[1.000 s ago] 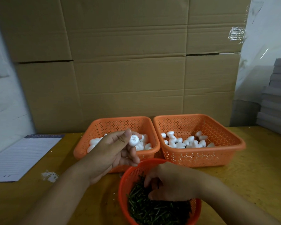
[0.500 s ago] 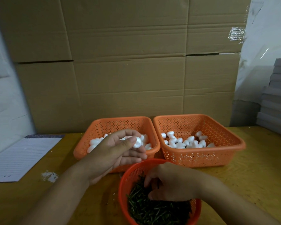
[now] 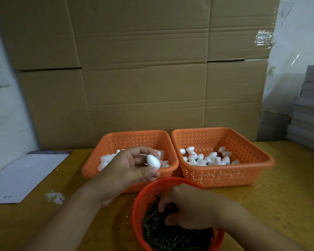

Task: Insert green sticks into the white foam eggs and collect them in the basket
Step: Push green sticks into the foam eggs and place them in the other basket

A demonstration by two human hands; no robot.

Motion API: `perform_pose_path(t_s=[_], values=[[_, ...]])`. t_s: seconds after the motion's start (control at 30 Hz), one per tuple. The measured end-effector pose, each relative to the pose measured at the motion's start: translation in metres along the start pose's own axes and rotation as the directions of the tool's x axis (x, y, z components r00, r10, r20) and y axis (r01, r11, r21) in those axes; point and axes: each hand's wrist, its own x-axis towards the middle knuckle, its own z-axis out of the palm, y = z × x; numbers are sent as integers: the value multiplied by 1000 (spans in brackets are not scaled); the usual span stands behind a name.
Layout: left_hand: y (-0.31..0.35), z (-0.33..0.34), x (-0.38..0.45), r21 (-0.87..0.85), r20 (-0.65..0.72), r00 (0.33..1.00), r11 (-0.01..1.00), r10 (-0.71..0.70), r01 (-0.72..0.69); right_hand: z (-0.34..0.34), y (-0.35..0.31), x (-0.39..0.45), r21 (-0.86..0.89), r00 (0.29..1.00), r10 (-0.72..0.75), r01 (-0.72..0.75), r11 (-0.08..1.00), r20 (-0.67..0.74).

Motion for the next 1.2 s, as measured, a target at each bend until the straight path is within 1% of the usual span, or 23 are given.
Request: perform_pose_path(t_s=[0.17,0.33,0.6,0.83,1.0,1.07,1.13,1.2], values=[[-1,-1,0,55,1,1000,998,3,-3,-5,-2,-2,-4,999,-14,14,1000,-36],[0,0,0,54,6,1000,999,-4,3,-14,-1,-7,3,996,8,-7,1000,-94],[-2,-1,2,46,-12,1000,999,-5,6,-22,-4,-9,169,981,-45,77,983,-188],[-3,-1,2,45,-24,1000,999,-3,4,-24,-2,-10,161,980,0,33,986,-199],[-1,-1,1,8,-10,1000,1000,-2,2,-27,-2,-10,258,970,34,31,966,-242],[0,-1,1,-14,1,1000,1000,2,-2,-29,-5,-9,378,956,93,20,925,-278],[0,-2,2,-34,0,1000,999,6,-6,-30,-8,-8,570,941,160,40,820,-297],[0,-2,2,-38,-6,1000,999,10,-10,-33,-10,-9,698,929,197,85,711,-314]])
